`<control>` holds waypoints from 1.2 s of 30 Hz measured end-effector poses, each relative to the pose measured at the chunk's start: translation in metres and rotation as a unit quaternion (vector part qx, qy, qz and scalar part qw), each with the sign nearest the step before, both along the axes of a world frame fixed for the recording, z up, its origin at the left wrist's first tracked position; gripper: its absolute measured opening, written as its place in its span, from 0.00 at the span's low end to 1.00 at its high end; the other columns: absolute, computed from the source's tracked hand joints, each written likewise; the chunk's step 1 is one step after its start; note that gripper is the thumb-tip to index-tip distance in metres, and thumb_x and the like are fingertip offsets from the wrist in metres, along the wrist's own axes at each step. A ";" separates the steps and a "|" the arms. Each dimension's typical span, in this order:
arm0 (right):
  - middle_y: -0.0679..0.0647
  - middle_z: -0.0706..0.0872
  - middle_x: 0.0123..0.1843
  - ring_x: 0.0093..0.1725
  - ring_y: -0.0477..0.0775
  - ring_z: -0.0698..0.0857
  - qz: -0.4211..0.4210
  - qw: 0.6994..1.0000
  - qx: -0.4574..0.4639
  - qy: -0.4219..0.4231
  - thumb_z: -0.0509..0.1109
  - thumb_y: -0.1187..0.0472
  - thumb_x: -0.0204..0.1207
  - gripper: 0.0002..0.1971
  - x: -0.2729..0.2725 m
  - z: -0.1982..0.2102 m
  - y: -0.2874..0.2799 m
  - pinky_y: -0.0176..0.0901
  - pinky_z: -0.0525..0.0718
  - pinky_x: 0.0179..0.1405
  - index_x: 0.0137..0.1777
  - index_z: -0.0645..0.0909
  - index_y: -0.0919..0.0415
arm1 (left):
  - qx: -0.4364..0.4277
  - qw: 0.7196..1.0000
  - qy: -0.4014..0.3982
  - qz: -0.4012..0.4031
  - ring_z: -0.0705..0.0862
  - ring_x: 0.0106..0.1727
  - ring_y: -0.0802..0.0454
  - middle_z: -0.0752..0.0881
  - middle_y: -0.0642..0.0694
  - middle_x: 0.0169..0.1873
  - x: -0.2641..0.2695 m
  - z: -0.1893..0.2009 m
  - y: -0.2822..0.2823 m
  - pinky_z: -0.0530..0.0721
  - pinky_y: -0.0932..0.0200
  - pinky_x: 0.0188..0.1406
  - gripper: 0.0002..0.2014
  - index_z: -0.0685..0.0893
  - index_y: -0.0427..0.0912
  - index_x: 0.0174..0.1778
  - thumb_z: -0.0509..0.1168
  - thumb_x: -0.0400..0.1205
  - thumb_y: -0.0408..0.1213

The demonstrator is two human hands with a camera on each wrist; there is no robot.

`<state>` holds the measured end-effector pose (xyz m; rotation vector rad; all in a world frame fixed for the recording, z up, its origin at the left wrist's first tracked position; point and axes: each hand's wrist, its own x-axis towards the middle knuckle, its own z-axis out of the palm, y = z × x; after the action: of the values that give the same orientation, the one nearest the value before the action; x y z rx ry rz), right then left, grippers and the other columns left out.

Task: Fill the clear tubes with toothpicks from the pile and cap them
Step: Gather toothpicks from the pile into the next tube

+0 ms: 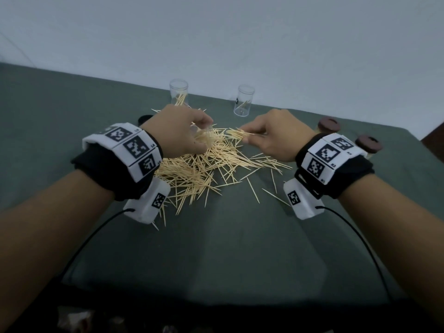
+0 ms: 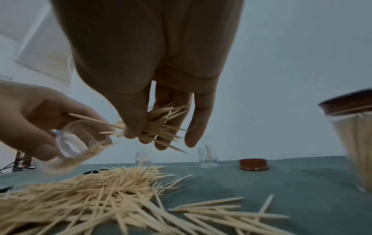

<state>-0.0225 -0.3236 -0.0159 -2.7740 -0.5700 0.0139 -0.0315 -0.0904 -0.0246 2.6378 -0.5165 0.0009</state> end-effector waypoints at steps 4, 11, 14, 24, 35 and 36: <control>0.55 0.91 0.49 0.50 0.56 0.87 0.032 0.999 -0.012 -0.007 0.69 0.50 0.80 0.13 -0.003 -0.002 0.009 0.50 0.84 0.55 0.53 0.88 0.57 | -0.020 1.000 -0.001 -0.013 0.77 0.57 0.61 0.84 0.57 0.60 -0.003 -0.001 -0.005 0.70 0.66 0.58 0.27 0.80 0.50 0.71 0.76 0.75 0.46; 0.58 0.86 0.36 0.39 0.58 0.83 0.058 0.996 -0.017 -0.061 0.69 0.51 0.80 0.13 -0.005 -0.010 0.016 0.51 0.79 0.45 0.45 0.88 0.61 | -0.100 0.994 0.031 -0.010 0.85 0.53 0.57 0.85 0.60 0.53 -0.003 -0.004 -0.012 0.75 0.74 0.42 0.24 0.83 0.51 0.65 0.77 0.73 0.48; 0.55 0.89 0.35 0.37 0.55 0.84 0.048 0.996 0.023 -0.075 0.72 0.53 0.78 0.10 -0.007 -0.011 0.020 0.43 0.79 0.41 0.48 0.90 0.57 | -0.123 0.992 0.040 -0.006 0.86 0.53 0.60 0.86 0.61 0.52 -0.004 -0.005 -0.012 0.77 0.72 0.44 0.24 0.84 0.52 0.64 0.78 0.72 0.48; 0.56 0.92 0.42 0.42 0.56 0.89 0.067 0.981 0.093 -0.157 0.75 0.58 0.76 0.12 -0.008 -0.021 0.022 0.39 0.79 0.45 0.58 0.89 0.55 | -0.162 0.985 0.053 -0.006 0.87 0.51 0.60 0.86 0.62 0.50 -0.006 0.000 -0.009 0.85 0.65 0.46 0.26 0.83 0.52 0.65 0.79 0.71 0.49; 0.49 0.91 0.40 0.36 0.41 0.81 0.046 0.985 0.109 -0.122 0.77 0.58 0.74 0.09 -0.011 -0.013 0.028 0.18 0.70 0.38 0.54 0.91 0.52 | -0.131 0.991 0.027 -0.011 0.85 0.51 0.62 0.84 0.65 0.44 -0.006 -0.005 -0.015 0.74 0.76 0.40 0.23 0.84 0.53 0.63 0.77 0.72 0.48; 0.49 0.90 0.40 0.37 0.40 0.79 0.053 0.986 0.094 -0.128 0.76 0.58 0.75 0.08 -0.011 -0.013 0.029 0.18 0.68 0.38 0.53 0.91 0.53 | -0.130 0.991 0.027 -0.013 0.85 0.51 0.61 0.84 0.65 0.44 -0.006 -0.005 -0.015 0.74 0.76 0.40 0.22 0.84 0.53 0.62 0.77 0.72 0.48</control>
<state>-0.0333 -0.2946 -0.0294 -2.5748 -0.7398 -0.3582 -0.0376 -0.1053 -0.0296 2.3706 -0.4970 -0.0111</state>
